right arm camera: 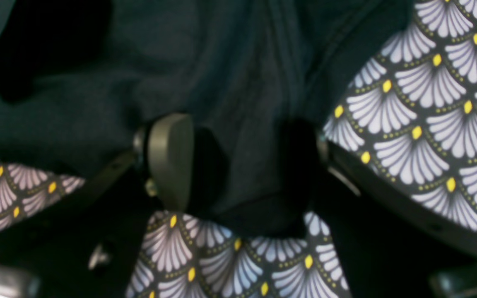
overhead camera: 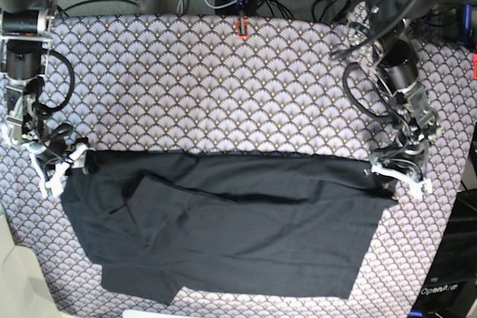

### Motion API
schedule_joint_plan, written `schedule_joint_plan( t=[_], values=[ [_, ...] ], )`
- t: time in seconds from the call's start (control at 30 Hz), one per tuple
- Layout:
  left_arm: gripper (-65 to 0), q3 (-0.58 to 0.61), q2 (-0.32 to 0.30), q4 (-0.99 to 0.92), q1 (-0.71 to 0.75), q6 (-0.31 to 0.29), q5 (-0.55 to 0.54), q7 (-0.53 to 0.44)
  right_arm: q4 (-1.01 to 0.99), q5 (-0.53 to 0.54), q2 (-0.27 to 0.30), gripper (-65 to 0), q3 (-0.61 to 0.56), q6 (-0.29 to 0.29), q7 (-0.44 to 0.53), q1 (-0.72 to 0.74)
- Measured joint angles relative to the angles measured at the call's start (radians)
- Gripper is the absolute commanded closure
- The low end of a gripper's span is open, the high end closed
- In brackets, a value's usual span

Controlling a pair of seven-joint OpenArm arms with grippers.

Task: Fold the T-shirt properly
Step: 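Regrasp the folded edge with both grippers, then drag the folded edge with both grippers back toward the robot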

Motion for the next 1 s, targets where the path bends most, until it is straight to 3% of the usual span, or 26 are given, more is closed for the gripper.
schedule_joint_plan(
  t=[0.13, 0.17, 0.43, 0.63, 0.77, 1.0],
  values=[
    [-1.5, 0.0, 0.0, -0.002, 0.001, 0.003, 0.001, 0.015, 0.001, 0.0, 0.001, -34.8, 0.0, 0.0, 0.001, -0.005],
    [0.0, 0.0, 0.0, -0.003, 0.001, 0.002, 0.0, 0.015, 0.003, 0.002, 0.001, -32.0, 0.0, -0.001, 0.008, -0.008],
    [0.0, 0.001, 0.0, -0.004, 0.001, 0.002, 0.003, 0.015, 0.003, 0.01, 0.002, -0.8, 0.0, -0.001, 0.014, -0.016],
    [0.0, 0.001, -0.003, -0.004, 0.001, -0.002, 0.003, 0.02, 0.003, 0.011, 0.002, 0.0, 0.0, -0.001, 0.014, -0.019],
    [0.0, 0.003, -0.045, -0.002, -0.005, -0.029, -0.01, 0.114, 0.007, 0.023, 0.01, 0.0, 0.0, 0.0, 0.016, -0.033],
    [0.0, 0.009, -0.019, 0.232, 0.062, -0.038, 0.0, 0.304, 0.016, 0.048, 0.039, 0.0, -0.009, 0.023, 0.044, -0.073]
  ],
)
